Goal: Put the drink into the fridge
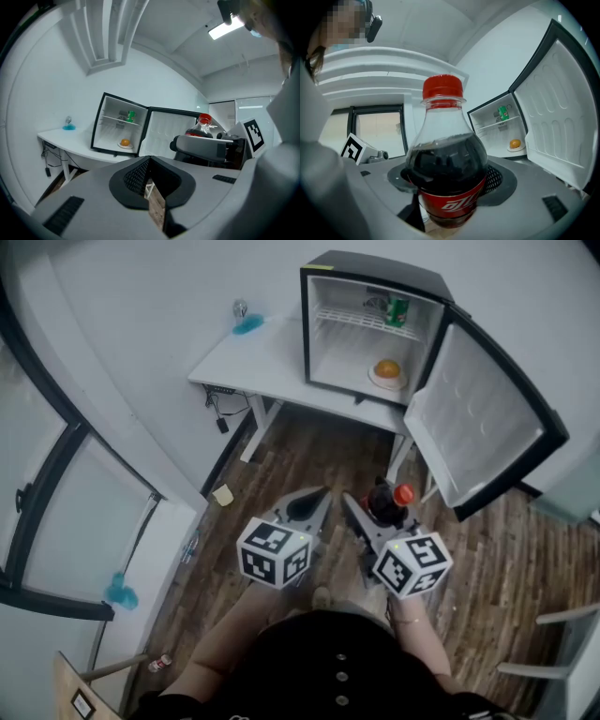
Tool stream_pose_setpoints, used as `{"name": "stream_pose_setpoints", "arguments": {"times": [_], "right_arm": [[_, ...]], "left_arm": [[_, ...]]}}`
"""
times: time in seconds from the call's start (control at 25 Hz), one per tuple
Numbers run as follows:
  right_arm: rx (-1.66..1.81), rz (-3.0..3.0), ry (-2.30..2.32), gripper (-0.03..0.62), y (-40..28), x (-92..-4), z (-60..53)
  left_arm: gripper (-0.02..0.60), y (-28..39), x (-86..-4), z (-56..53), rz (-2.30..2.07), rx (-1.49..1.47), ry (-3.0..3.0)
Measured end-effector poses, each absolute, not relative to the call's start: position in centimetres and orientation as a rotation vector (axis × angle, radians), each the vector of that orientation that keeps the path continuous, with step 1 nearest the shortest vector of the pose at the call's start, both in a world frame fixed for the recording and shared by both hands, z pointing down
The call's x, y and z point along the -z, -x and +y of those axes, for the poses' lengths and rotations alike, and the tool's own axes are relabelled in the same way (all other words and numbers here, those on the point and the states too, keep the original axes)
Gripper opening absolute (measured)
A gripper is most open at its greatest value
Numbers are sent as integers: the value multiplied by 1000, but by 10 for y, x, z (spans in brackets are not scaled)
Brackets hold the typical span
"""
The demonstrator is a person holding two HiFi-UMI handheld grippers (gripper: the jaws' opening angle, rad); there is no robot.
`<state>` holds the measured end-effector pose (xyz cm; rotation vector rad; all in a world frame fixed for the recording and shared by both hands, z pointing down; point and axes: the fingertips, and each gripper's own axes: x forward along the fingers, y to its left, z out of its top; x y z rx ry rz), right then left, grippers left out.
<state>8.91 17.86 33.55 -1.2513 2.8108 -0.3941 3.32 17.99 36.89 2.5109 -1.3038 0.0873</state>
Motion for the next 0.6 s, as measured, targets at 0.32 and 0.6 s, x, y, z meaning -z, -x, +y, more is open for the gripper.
{"name": "stream_pose_setpoints", "arguments": {"times": [0.32, 0.6], "right_arm": [[415, 2847, 1225, 324, -85, -353, 119], [420, 2884, 1210, 325, -80, -358, 97]], "left_arm": [[6, -35, -374, 115, -1332, -81, -2500], [6, -28, -381, 87, -1355, -39, -2426]]}}
